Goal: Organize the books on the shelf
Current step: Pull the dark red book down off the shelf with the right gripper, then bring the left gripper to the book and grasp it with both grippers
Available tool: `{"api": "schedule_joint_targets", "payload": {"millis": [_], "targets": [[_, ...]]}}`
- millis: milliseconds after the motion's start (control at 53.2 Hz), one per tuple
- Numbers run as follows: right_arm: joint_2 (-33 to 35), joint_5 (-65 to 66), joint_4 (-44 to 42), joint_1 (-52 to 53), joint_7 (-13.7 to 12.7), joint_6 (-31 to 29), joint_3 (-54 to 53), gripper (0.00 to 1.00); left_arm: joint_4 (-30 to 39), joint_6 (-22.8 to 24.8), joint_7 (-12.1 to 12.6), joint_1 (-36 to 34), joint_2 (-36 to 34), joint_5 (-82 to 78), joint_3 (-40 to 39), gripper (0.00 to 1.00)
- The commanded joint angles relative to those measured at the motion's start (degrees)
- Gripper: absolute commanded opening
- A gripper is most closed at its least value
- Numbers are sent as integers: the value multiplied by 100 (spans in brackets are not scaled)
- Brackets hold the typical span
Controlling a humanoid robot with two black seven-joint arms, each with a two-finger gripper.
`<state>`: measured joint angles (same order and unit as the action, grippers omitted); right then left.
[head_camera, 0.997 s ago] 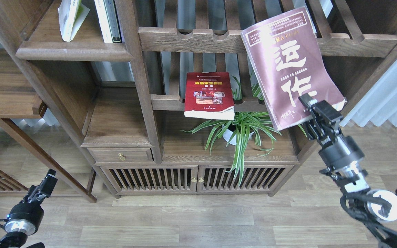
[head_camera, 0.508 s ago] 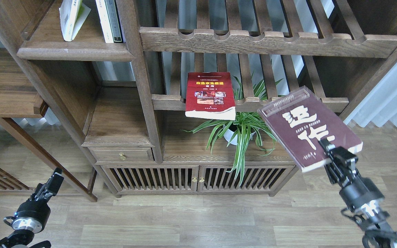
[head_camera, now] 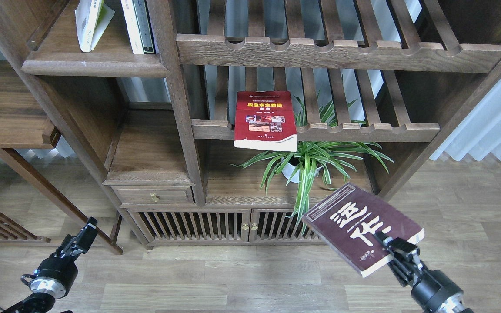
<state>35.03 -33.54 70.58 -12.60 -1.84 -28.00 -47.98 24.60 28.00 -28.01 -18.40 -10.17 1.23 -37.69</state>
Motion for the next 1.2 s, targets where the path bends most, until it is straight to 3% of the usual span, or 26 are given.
{"api": "schedule_joint_targets", "payload": {"millis": [0, 226, 376, 790, 1185], "targets": [[-233, 146, -123, 310, 0, 0, 237, 4, 18, 0, 1, -111, 191, -62, 33, 100], [-620, 234, -370, 653, 0, 0, 413, 4, 168, 0, 1, -120, 164, 26, 51, 100], [-1199, 234, -492, 741, 0, 0, 404, 4, 835, 0, 1, -146, 226, 588, 77, 100], [-1998, 242, -598, 847, -44, 0, 447, 4, 3031, 0, 1, -155, 15, 1309, 271, 100], [-2307, 146, -598, 917, -62, 0, 527, 5, 3455, 0, 1, 144, -64, 1309, 605, 100]]}}
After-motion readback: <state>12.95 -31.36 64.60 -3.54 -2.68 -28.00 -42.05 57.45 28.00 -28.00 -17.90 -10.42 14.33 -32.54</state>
